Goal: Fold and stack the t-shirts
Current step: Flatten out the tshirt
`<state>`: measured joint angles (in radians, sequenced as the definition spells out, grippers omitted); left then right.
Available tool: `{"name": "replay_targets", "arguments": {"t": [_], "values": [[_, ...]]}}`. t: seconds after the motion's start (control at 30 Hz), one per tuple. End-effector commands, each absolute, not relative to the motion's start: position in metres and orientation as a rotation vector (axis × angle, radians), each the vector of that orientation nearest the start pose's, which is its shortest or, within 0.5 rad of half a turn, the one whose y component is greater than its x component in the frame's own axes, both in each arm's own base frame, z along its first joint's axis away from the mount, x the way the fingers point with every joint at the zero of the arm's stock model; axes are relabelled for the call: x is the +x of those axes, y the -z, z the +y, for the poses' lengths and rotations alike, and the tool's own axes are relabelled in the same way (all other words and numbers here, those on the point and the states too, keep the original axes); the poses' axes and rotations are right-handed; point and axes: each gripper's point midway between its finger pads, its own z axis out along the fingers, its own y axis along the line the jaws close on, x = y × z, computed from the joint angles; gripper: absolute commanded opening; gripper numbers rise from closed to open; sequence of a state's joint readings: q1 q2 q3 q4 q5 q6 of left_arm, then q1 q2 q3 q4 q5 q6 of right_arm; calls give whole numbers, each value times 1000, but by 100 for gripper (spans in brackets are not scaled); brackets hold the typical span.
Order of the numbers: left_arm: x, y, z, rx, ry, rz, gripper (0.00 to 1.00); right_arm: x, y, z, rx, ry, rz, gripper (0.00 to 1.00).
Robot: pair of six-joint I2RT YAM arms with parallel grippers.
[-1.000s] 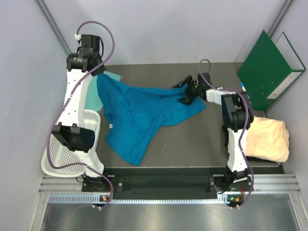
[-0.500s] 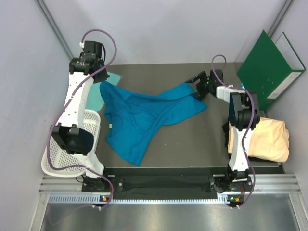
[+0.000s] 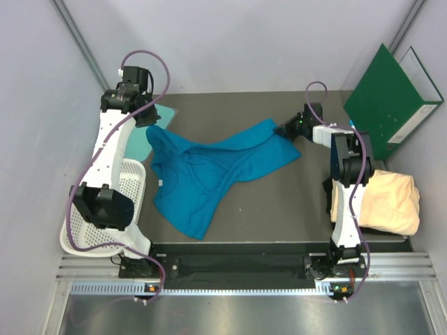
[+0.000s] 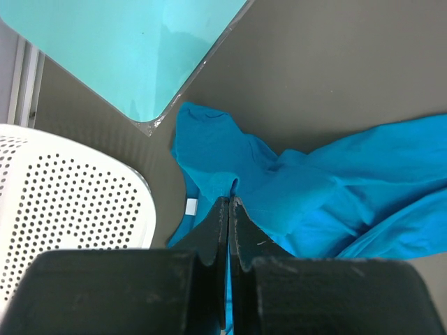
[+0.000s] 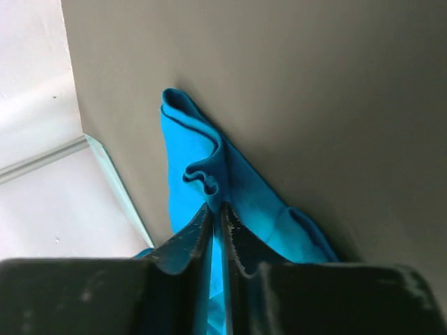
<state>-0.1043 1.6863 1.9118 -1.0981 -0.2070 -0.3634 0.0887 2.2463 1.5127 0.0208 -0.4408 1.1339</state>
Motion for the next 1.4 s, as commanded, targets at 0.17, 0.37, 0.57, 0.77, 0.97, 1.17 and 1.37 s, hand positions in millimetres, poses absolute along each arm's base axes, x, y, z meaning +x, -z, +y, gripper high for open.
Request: {"name": "replay_targets", "arguments": {"t": [0.17, 0.37, 0.57, 0.77, 0.97, 1.17, 1.37], "values": [[415, -292, -19, -376, -23, 2298, 0, 564, -124, 160, 810, -1140, 2102, 0], [427, -300, -19, -381, -18, 2262, 0, 569, -208, 157, 646, -1106, 2014, 0], [439, -319, -25, -395, 41, 2194, 0, 552, -291, 142, 436, -905, 1961, 0], [441, -356, -31, -369, 114, 2083, 0, 501, -361, 112, 257, -625, 1874, 0], [419, -413, -40, -332, 218, 1924, 0, 424, -411, 86, 158, -429, 1775, 0], [375, -484, -35, -309, 247, 1758, 0, 343, -459, 69, 136, -382, 1657, 0], [335, -544, -36, -248, 287, 1629, 0, 278, -497, 62, 120, -415, 1546, 0]]}}
